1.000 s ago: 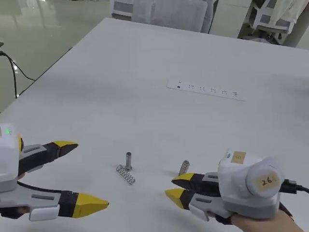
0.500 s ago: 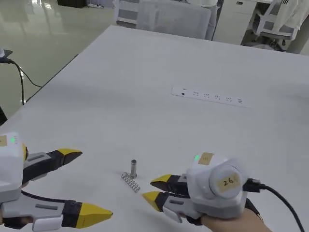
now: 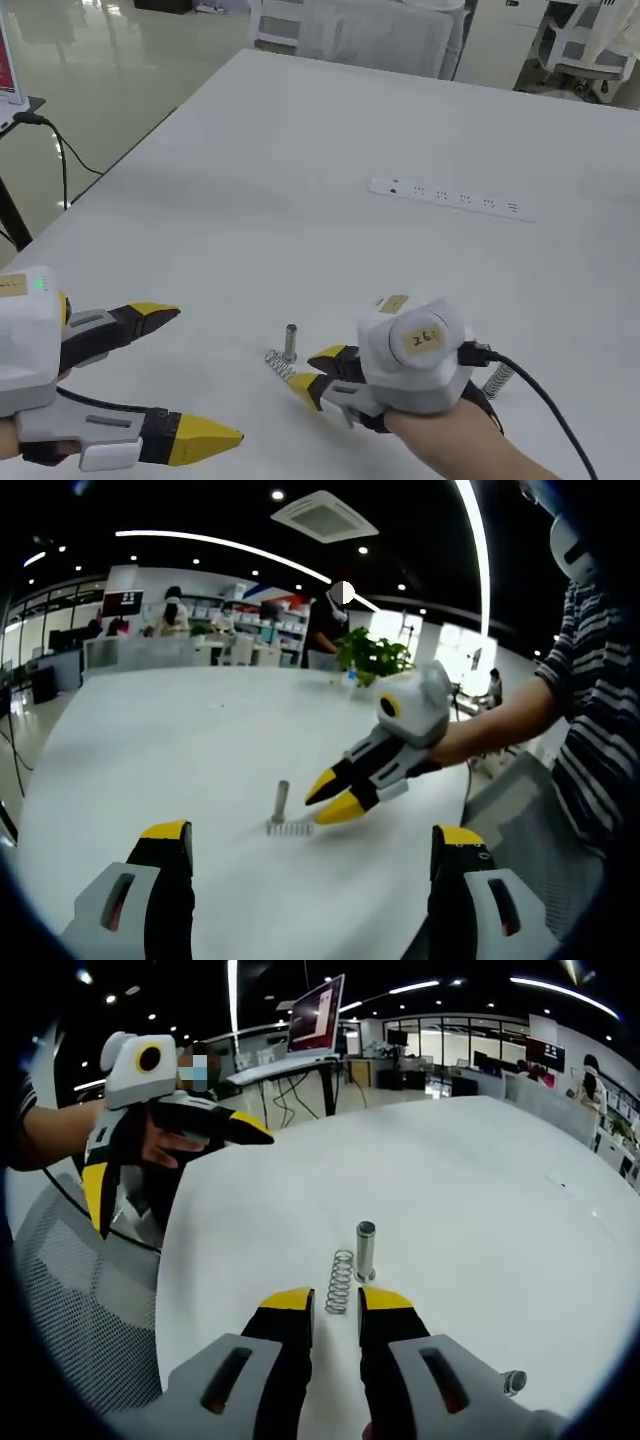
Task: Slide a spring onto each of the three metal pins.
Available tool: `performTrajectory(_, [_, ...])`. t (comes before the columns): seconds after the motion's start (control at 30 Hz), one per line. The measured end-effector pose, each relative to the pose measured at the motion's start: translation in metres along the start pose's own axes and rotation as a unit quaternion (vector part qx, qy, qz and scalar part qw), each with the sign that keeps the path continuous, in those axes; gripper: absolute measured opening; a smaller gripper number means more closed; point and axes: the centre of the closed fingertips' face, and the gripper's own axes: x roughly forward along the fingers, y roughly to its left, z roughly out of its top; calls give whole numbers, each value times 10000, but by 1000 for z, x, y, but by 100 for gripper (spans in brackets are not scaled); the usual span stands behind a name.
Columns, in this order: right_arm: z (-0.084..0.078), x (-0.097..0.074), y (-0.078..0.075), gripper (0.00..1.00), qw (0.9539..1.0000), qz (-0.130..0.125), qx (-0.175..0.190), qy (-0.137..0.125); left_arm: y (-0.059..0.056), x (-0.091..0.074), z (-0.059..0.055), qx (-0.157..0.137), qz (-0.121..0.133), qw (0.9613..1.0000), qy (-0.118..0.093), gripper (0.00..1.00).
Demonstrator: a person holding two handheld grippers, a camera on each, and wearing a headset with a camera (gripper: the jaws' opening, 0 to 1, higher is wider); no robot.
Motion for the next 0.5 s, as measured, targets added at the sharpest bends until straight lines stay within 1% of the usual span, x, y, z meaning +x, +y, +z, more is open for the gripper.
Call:
performTrajectory(0.13, [-1, 8, -1, 15, 9999, -20, 111, 23, 1, -1, -2, -13, 23, 10000, 23, 96])
performTrajectory(0.2, [-4, 12, -2, 15, 9999, -63, 92, 77, 1, -2, -3, -19, 32, 10000, 29, 96])
performTrajectory(0.33, [-8, 17, -2, 15, 9998, -79, 108, 123, 3, -4, -4, -35, 54, 10000, 33, 96])
performTrajectory(0.5, [-13, 21, -1, 14, 9998, -90, 42, 187, 3, -3, -4, -35, 56, 10000, 34, 96])
